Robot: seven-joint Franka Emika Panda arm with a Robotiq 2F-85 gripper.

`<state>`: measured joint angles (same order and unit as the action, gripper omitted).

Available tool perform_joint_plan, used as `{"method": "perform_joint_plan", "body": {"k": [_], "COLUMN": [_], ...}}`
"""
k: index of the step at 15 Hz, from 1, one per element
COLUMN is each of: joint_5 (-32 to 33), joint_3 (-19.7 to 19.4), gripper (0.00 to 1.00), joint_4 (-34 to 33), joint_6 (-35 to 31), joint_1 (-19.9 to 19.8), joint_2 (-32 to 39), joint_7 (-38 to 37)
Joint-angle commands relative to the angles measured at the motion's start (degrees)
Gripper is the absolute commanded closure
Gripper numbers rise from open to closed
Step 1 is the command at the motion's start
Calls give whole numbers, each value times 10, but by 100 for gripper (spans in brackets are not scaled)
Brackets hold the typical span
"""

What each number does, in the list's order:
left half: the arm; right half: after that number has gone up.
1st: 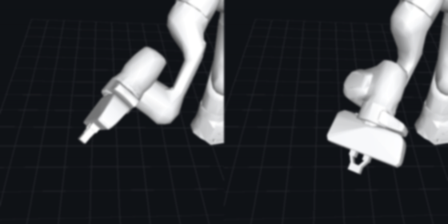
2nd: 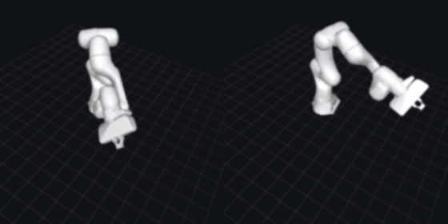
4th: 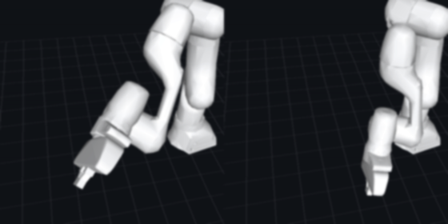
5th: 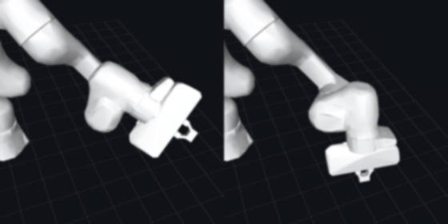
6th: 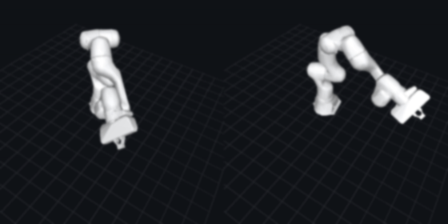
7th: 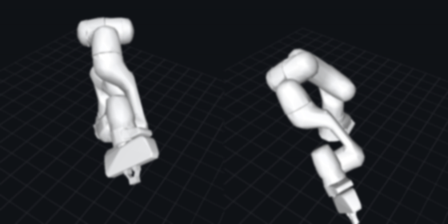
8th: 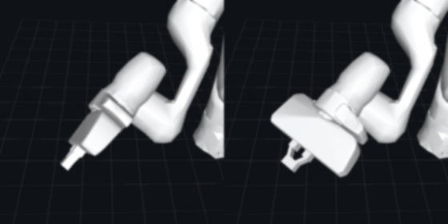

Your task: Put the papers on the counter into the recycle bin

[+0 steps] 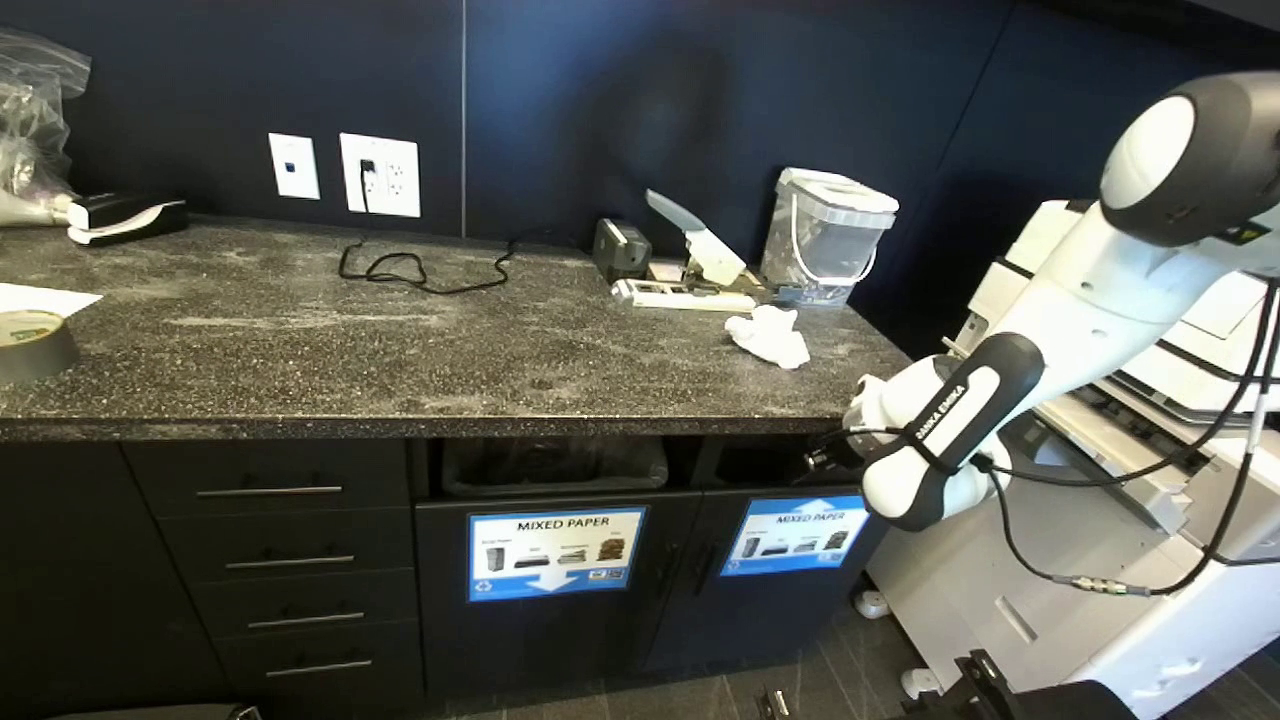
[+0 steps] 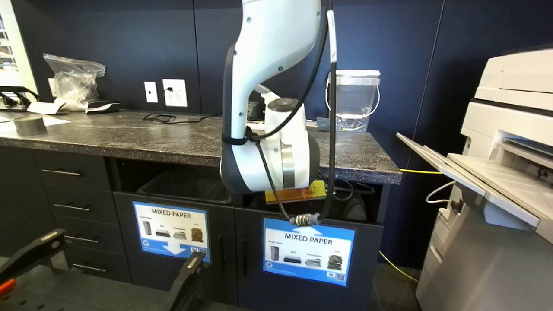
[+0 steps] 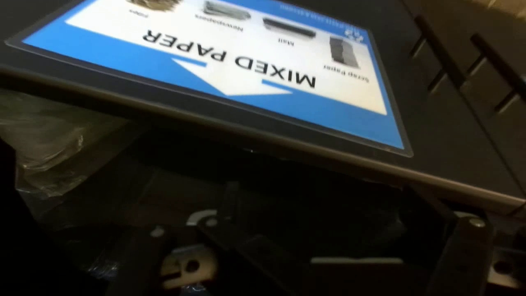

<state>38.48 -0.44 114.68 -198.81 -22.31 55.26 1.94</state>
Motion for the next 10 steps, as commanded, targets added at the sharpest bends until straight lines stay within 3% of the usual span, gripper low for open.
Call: {"method": "perform_joint_plan", "body": {"k": [1, 4, 10], "joint_5": [5, -19, -96], "joint_3": [14, 15, 56], "gripper": [0, 0, 0], "joint_4": [107, 146, 159], "joint_6": [121, 197, 249], "joint_1": [-9, 2, -16], "joint_2": [-131, -209, -328], "joint_7": [60, 119, 238]}}
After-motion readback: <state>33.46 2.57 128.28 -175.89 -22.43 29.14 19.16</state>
